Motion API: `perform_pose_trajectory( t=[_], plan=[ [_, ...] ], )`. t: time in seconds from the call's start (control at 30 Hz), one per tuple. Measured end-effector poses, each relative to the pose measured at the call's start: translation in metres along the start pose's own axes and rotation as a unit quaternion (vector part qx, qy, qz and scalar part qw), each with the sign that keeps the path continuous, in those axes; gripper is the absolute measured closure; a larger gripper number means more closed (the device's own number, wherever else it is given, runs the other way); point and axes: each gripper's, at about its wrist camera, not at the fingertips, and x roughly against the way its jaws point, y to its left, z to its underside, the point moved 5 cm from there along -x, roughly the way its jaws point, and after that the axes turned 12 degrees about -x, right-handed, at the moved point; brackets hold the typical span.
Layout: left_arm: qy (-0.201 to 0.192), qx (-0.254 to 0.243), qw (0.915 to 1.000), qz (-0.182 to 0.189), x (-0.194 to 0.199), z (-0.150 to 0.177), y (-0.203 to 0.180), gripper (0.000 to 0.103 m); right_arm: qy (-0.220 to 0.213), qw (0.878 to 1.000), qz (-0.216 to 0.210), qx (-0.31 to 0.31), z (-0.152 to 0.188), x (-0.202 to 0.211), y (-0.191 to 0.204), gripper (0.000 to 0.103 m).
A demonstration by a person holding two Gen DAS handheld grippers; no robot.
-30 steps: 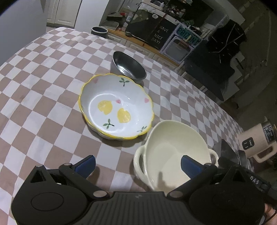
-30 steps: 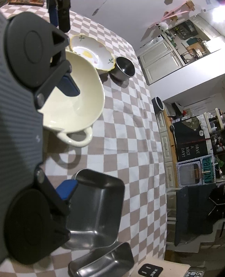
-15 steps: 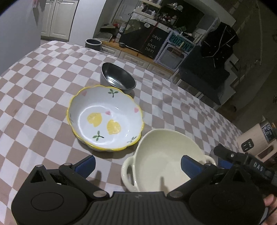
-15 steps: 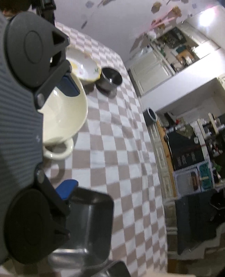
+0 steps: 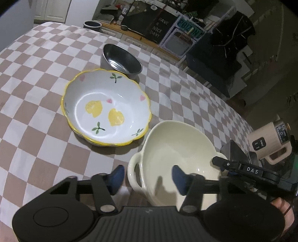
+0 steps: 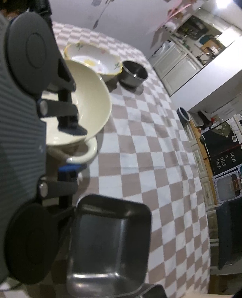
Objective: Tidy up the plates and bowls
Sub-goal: 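Close both tools on the cream bowl's rim, then lift the cream two-handled bowl off the table with both tools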
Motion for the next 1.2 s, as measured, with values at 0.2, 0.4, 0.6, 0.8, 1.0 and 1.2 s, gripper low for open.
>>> perform_pose_trajectory(
  t=[0.2, 0.4, 0.6, 0.8, 1.0, 1.2],
  plan=[
    [0.011, -0.007, 0.9999, -0.01, -0.006, -0.002, 0.005, 0.065, 0.012, 0.999, 0.017, 0.041, 0.011, 0.006, 0.001, 0.071],
    [0.025, -0.009, 0.9996, 0.0, -0.012, -0.006, 0.012, 0.069, 0.028, 0.997, 0.022, 0.073, 0.024, 0.017, -0.001, 0.071],
    [0.029, -0.023, 0.9993, 0.001, -0.019, -0.008, 0.017, 0.082, 0.028, 0.997, 0.009, 0.067, 0.026, 0.015, -0.003, 0.071],
    [0.029, -0.03, 0.9991, 0.006, -0.021, -0.008, 0.019, 0.083, 0.044, 0.997, 0.009, 0.069, 0.02, 0.0, -0.001, 0.069],
    [0.039, -0.034, 0.9986, 0.012, -0.027, -0.007, 0.019, 0.082, 0.049, 0.997, 0.01, 0.057, 0.018, -0.009, -0.001, 0.067],
    [0.048, -0.04, 0.998, 0.009, -0.033, -0.005, 0.018, 0.082, 0.056, 0.997, 0.015, 0.058, 0.019, -0.013, 0.0, 0.067]
  ],
)
